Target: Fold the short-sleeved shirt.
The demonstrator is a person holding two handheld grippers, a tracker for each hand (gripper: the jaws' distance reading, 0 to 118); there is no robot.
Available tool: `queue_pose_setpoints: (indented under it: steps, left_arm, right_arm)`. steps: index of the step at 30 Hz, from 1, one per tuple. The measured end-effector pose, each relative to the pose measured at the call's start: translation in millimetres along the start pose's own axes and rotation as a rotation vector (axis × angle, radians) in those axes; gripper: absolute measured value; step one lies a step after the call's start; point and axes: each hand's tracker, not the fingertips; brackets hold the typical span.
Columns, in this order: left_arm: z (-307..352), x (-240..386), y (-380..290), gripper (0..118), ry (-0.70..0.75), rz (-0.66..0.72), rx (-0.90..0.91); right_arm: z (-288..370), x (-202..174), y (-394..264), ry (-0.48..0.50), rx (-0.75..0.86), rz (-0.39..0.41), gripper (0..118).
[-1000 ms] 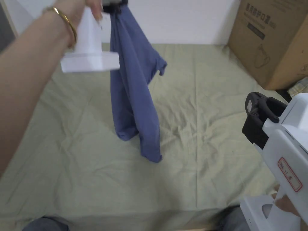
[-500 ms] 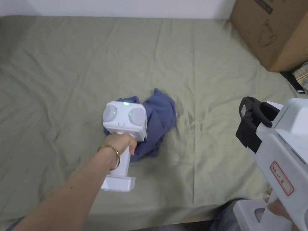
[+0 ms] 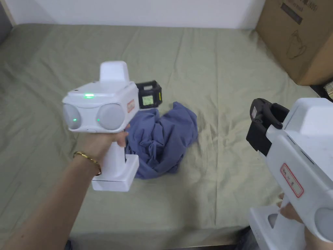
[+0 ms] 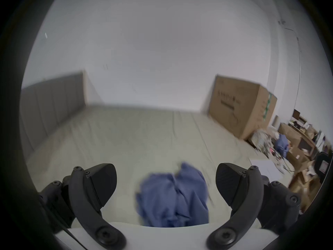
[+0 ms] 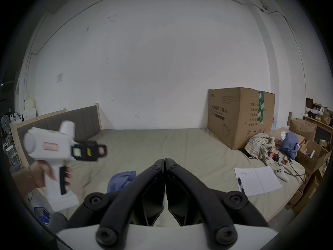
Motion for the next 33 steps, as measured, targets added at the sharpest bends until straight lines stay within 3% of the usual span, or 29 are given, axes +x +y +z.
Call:
queue_pose_setpoints:
  steps: [4, 7, 9, 12, 16, 18, 33]
  left_arm:
    - [52, -12, 4, 117, 0.138, -0.076, 0.162]
    - [81, -21, -14, 113, 0.251, -0.105, 0.218]
    - [96, -26, -27, 97, 0.274, -0.115, 0.209]
    - [110, -31, -48, 83, 0.289, -0.116, 0.193]
    - [120, -36, -65, 21, 0.264, -0.076, 0.13]
    - [123, -35, -71, 2, 0.268, -0.076, 0.122]
    - [107, -32, -80, 0, 0.203, -0.039, 0.042]
  right_arm:
    - [-7, -10, 4, 0.009, 0.028, -0.005, 0]
    - [-9, -19, 4, 0.013, 0.041, -0.009, 0]
    - [-10, -25, 1, 0.012, 0.043, 0.002, 0]
    - [-13, -29, -6, 0.025, 0.03, 0.008, 0]
    - [-13, -33, -18, 0.031, 0.017, 0.012, 0]
    - [-13, -34, -23, 0.034, 0.009, 0.004, 0]
    - [-7, -36, -28, 0.03, -0.032, -0.004, 0]
